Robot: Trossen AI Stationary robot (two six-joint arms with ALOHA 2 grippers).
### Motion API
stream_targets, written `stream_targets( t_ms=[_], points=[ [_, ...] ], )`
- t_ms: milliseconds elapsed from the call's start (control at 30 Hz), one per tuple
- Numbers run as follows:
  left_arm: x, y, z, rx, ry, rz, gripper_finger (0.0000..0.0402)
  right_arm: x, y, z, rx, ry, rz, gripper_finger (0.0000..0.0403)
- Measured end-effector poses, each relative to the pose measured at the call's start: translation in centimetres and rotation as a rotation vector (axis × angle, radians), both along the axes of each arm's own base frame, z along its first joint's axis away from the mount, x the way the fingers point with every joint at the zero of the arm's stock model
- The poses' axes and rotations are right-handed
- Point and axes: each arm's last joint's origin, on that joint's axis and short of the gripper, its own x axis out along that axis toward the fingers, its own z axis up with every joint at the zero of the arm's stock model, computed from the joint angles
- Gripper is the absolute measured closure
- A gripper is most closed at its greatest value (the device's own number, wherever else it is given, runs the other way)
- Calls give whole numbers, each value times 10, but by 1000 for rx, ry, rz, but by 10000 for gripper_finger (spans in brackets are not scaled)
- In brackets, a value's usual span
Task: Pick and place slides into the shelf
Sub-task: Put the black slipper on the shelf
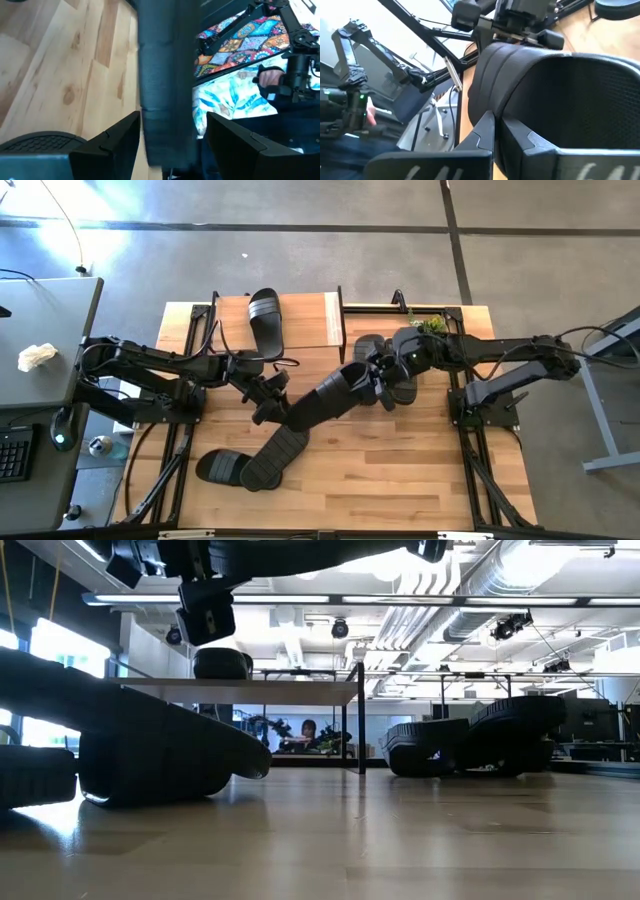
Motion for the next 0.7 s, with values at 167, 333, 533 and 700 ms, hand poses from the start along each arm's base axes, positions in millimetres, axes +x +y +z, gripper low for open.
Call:
stream_targets(
  t_ms=[167, 333, 533, 700],
  points=[
    [1, 2, -1, 18, 10, 71, 192, 0, -4, 0, -10, -7, -10, 403],
    [1, 4, -1, 22, 23, 135, 206, 0, -4, 1, -9, -11, -10, 403],
    [1, 4, -1, 13, 33, 154, 301, 0, -4, 1, -10, -10, -11, 403],
    [1, 4, -1, 16, 34, 161, 347, 0, -5, 1, -15, -10, -23, 403]
  ],
)
